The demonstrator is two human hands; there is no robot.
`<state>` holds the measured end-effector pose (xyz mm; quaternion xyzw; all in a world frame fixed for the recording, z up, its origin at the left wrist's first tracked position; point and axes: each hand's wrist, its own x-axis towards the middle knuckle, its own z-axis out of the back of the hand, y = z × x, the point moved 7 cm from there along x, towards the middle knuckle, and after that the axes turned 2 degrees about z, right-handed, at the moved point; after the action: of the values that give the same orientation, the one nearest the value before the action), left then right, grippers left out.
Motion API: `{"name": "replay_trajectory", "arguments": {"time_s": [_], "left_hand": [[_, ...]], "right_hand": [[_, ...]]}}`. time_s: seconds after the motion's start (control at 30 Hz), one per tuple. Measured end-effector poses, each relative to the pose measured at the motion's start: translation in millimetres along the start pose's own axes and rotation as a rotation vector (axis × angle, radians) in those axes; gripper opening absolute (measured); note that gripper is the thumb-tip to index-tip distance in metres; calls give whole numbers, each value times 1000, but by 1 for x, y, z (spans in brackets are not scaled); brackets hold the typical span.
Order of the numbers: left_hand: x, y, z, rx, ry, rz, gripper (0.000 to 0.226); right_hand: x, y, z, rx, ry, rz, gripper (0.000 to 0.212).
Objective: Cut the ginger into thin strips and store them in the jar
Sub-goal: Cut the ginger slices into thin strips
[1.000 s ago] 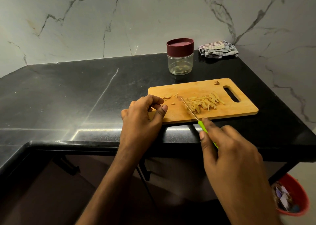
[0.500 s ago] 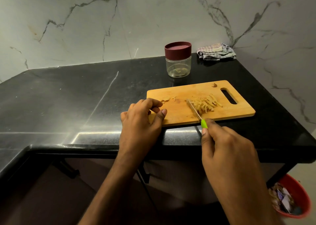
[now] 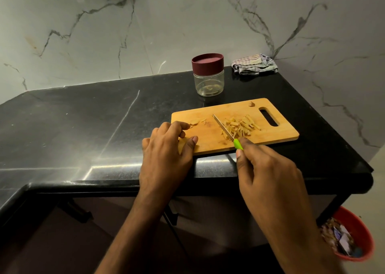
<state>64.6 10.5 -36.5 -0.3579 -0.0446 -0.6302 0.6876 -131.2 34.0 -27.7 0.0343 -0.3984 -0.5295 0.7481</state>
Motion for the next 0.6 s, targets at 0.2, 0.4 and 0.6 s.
{"name": "replay_trajectory", "arguments": {"time_s": [0.2,0.4,0.6], "left_hand": [[9,1,5,-77,41,31,30],[46,5,10,-100,105,122,43],[58,7,-25,-27,227,193,41]], "right_hand": [[18,-4,-7,33,-59,37,32],[23,-12,-12,14,-51,5,29],[21,-13,-11,-20,-78,5,28]]}}
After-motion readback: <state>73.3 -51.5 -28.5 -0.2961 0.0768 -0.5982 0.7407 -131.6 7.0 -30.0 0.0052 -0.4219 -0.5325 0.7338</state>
